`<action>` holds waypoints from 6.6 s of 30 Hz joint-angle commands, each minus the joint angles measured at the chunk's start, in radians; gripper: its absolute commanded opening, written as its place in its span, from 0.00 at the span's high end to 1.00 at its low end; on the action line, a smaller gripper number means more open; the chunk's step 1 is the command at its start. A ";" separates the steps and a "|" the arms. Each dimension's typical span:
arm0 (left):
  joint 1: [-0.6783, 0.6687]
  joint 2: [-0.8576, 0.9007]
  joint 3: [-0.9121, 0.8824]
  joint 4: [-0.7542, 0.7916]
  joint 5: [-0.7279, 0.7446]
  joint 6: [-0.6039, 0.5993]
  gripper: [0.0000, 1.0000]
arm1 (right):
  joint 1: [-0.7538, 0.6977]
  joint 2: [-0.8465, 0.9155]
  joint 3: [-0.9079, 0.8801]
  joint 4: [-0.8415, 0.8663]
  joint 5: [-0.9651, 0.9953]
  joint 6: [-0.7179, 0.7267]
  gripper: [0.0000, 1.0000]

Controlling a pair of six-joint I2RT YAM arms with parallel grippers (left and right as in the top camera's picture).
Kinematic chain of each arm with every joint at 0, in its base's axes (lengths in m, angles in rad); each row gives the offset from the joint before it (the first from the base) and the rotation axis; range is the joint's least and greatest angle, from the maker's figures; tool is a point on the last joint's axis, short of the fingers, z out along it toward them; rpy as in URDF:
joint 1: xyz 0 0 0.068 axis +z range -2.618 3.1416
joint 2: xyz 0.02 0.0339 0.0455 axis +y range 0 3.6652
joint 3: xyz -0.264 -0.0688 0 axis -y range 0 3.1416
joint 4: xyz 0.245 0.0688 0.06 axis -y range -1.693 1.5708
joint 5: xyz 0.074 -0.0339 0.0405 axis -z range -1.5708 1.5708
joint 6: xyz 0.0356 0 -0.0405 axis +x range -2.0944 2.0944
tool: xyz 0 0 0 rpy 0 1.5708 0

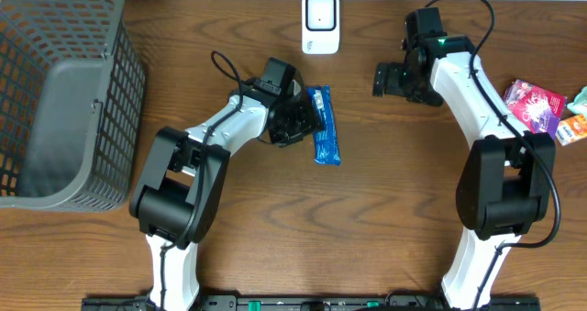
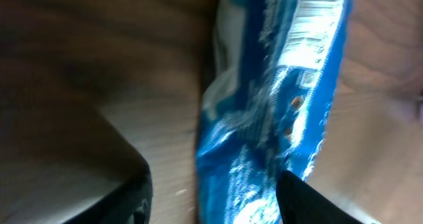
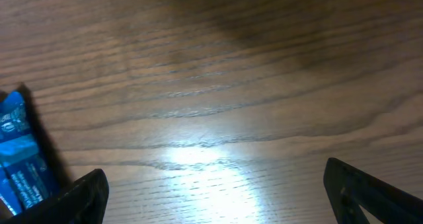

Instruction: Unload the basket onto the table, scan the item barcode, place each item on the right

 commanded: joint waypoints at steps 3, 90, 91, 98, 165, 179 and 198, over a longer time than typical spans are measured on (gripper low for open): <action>-0.005 0.093 -0.009 0.055 0.137 -0.016 0.39 | 0.014 -0.014 -0.005 0.000 0.013 0.014 0.01; -0.290 -0.221 -0.004 -0.402 -0.778 0.219 0.87 | 0.023 -0.014 -0.005 0.000 0.013 0.014 0.01; -0.290 -0.240 -0.004 -0.402 -0.771 0.219 0.76 | 0.023 -0.014 -0.005 0.000 0.013 0.014 0.01; -0.265 -0.358 -0.004 -0.402 -0.772 0.219 0.69 | 0.023 -0.014 -0.005 0.000 0.013 0.014 0.01; -0.074 -0.247 -0.023 -0.328 -0.293 0.106 0.92 | 0.036 -0.014 -0.005 0.000 0.013 0.014 0.01; -0.214 -0.113 -0.045 -0.366 -0.380 0.098 0.92 | 0.036 -0.014 -0.005 -0.001 0.013 0.014 0.01; -0.043 -0.294 -0.004 -0.304 -0.372 0.097 0.93 | 0.038 -0.014 -0.005 -0.001 0.013 0.014 0.01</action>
